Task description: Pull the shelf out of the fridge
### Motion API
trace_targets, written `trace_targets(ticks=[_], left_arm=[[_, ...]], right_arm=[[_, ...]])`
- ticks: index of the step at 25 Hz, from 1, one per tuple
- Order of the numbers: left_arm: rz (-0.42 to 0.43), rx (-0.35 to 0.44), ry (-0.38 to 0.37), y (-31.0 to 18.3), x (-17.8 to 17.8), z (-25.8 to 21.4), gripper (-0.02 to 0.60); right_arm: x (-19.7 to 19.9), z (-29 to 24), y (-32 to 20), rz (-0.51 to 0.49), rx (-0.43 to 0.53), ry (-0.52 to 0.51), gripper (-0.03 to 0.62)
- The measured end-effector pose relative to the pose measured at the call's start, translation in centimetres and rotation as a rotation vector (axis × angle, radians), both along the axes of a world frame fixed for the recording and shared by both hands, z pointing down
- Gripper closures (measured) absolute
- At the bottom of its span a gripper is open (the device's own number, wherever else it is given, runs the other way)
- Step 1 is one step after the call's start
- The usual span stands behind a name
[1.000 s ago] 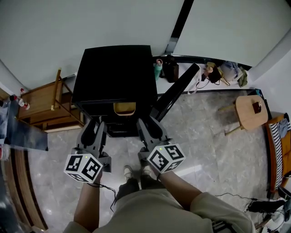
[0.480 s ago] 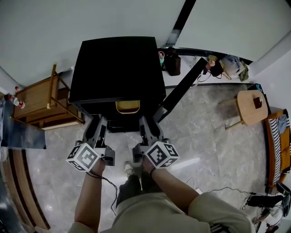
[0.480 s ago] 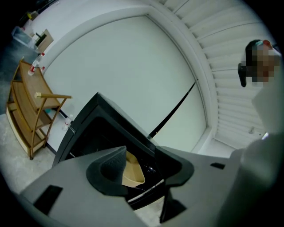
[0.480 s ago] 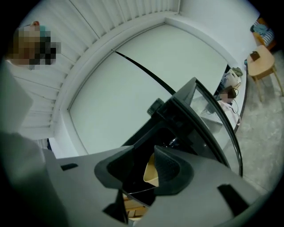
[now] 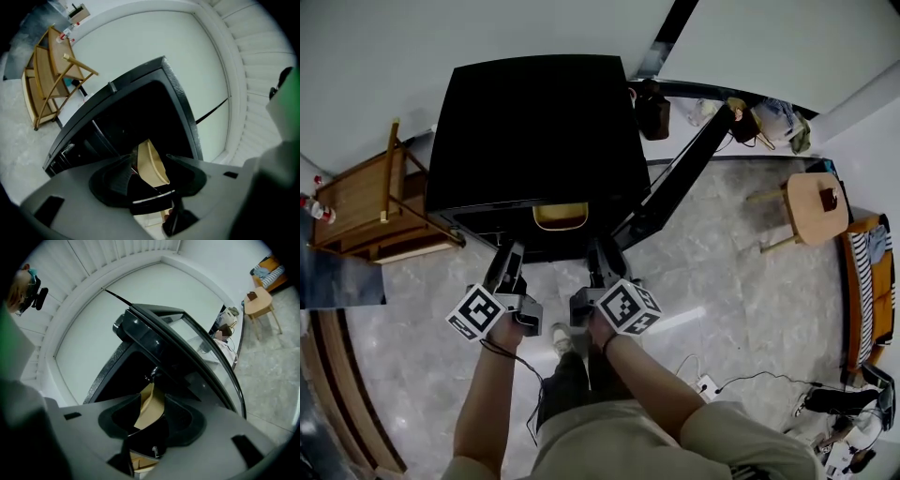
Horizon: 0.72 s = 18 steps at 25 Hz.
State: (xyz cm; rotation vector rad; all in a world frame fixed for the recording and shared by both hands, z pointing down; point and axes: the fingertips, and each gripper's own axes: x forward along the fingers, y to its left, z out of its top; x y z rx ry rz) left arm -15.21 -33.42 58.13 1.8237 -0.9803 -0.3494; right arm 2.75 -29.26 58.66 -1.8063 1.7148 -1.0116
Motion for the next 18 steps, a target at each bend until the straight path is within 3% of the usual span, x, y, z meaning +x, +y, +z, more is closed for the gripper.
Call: trace_targets(ticks=[7, 13, 18], left_arm=[[-0.074, -0.070, 0.081, -2.0, -0.8, 3.6, 0.377], [-0.069, -0.106, 0.156, -3.3, -0.1, 6.0, 0.376], [-0.042, -0.092, 0.228, -4.4, 0.7, 6.9, 0.370]], right_arm=[[-0.5, 3.5, -1.1, 0.022, -0.046, -0.046, 0.471], [0.6, 5.2, -2.4, 0.084, -0.049, -0.114, 0.473], [1.2, 6.0, -3.8, 0.130, -0.029, -0.178, 0.483]])
